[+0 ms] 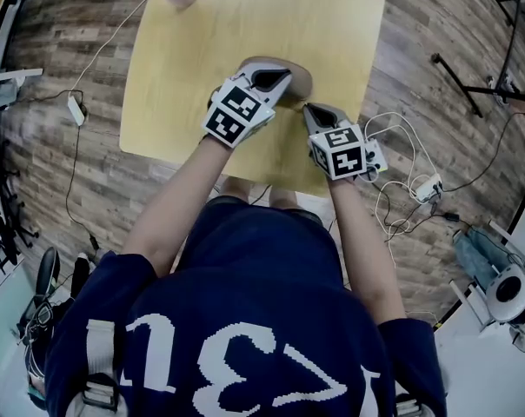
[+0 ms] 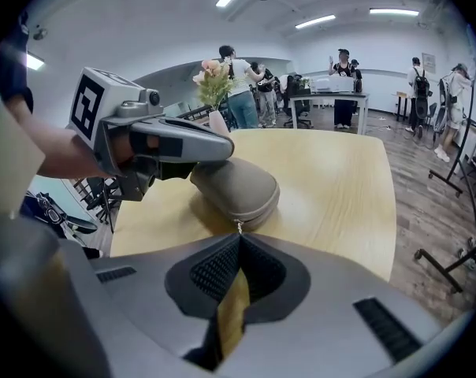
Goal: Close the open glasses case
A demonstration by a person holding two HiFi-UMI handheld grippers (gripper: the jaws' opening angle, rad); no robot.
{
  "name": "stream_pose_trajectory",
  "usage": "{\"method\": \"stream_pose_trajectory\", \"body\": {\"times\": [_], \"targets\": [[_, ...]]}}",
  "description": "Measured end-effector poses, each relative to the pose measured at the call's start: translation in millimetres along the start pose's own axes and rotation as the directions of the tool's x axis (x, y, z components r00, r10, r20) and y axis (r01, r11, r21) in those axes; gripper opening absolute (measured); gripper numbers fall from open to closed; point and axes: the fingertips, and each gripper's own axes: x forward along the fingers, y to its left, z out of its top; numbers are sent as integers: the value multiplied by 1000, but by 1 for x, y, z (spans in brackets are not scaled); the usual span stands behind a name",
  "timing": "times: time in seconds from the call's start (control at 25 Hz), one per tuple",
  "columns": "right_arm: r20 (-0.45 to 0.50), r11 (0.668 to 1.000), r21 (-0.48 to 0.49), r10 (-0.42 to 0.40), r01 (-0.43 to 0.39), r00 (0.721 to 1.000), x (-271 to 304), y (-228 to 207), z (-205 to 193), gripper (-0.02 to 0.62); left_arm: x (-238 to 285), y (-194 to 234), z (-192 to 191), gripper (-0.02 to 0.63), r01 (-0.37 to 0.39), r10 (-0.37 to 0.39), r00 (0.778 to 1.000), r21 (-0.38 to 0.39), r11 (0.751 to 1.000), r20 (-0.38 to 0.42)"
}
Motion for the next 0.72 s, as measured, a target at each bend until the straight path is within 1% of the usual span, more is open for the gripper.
{"method": "stream_pose_trajectory", "body": {"times": [0.12,0.32,0.56,0.72], "targets": [[3,1000,18,4,-4,1000,3,-1,-1,25,7,-4,-5,15,11,-10,1000,18,1000,-21],[25,1000,27,13,-14,1000,6,-4,-2,26,8,-1,-5,14,26,-26,999,-7,1000,-20],[23,999,32,19,-20,1000,9,-3,0,28,7,-5,-7,14,20,-20,1000,-12,1000,-22],[19,999,13,30,-30,999,9,-4,1,25,8,-4,-9,14,18,-18,1000,-14,1000,-24]]}}
